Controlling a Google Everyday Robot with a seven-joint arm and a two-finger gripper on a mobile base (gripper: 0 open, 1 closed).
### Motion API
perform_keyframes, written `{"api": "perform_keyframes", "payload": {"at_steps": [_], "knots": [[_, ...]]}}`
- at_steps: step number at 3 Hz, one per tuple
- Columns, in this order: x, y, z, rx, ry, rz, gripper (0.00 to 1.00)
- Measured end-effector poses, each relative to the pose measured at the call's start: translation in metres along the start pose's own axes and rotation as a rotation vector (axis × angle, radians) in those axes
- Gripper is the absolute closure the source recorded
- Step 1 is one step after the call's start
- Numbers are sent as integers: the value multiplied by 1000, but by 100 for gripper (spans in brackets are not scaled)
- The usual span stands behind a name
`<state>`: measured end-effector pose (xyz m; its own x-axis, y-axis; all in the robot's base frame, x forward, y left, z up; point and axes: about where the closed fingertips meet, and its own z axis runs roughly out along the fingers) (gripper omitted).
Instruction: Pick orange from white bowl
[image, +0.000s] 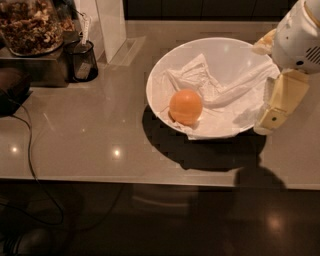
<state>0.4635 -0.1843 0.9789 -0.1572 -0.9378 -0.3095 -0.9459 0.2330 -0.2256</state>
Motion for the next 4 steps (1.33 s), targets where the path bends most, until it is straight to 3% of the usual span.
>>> {"api": "perform_keyframes", "payload": {"at_steps": [1,2,3,4], "knots": [[-23,-6,16,-52,-46,-25,0],[-25,-7,18,-55,-50,-27,0],[-27,-11,23,-53,-118,14,0],[-41,-24,33,-62,-239,72,0]]}}
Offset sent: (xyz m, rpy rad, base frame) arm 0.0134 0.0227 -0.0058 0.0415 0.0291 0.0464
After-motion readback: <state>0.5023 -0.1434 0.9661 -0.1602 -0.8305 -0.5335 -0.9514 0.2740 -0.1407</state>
